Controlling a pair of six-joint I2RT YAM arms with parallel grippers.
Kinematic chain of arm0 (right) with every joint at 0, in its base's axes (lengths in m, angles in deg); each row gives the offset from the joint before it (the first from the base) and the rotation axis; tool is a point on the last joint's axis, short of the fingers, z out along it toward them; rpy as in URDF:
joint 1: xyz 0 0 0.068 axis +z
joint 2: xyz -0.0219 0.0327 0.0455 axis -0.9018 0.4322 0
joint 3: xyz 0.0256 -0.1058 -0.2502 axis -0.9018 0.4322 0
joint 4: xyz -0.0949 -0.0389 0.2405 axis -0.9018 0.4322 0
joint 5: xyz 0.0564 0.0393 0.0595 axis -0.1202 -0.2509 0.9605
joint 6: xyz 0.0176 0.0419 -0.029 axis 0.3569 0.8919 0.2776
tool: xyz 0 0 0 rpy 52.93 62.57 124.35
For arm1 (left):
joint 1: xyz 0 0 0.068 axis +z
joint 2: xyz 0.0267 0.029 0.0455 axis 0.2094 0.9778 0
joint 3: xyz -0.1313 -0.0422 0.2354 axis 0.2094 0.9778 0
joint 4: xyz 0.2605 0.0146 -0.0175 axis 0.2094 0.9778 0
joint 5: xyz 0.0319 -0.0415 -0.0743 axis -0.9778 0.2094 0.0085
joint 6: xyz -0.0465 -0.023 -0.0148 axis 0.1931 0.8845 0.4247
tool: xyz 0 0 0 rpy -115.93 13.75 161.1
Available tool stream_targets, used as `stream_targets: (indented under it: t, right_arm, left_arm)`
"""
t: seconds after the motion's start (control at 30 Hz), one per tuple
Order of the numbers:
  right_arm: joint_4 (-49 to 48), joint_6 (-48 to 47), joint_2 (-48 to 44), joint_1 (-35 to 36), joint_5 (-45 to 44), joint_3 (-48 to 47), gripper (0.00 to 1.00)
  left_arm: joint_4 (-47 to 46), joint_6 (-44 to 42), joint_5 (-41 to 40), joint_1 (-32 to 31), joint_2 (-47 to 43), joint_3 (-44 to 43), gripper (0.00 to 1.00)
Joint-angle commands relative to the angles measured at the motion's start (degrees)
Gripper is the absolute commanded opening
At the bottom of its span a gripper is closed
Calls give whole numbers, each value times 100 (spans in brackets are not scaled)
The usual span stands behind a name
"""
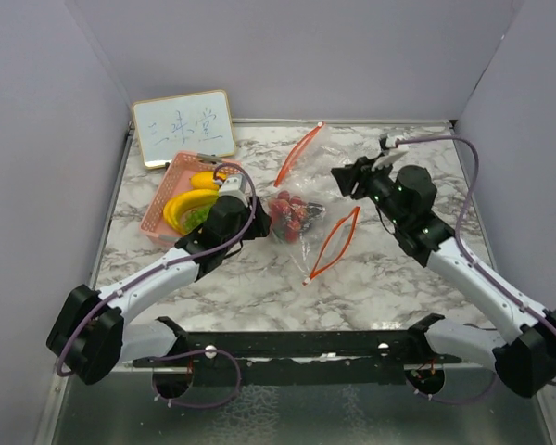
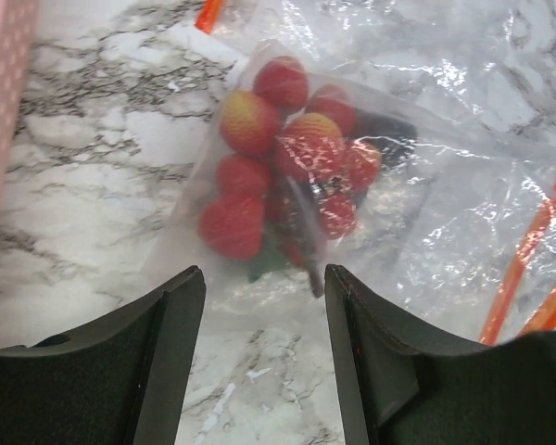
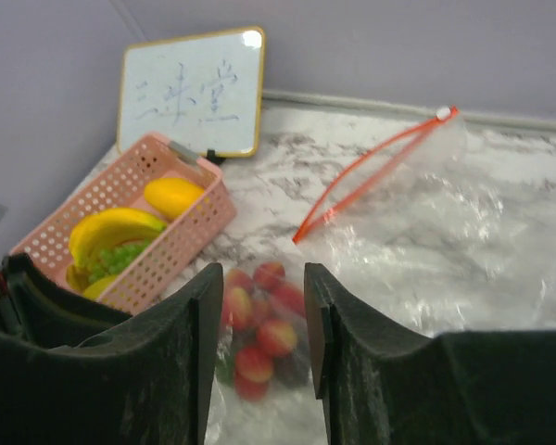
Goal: Open the zip-top bag and remove the fake food
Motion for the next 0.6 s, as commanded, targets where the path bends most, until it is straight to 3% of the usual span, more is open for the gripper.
stream_targets:
  t: [0.0, 0.3, 0.43, 0.57]
  right_arm:
    - [451, 105, -1276, -69, -574, 1154, 34]
    - [1541, 539, -2977, -69, -865, 2482, 2]
    - [1440, 797, -3123, -73, -482, 2905, 1]
    - [497, 1175, -2773, -73, 171, 3368, 1]
  left_arm:
    - [-328, -135, 4, -338, 461, -445, 57]
    - [-457, -179, 234, -569, 1068, -971, 57]
    - [-421, -281, 37, -705, 1221, -1104, 57]
    - [-334, -368, -215, -706, 1320, -1135, 58]
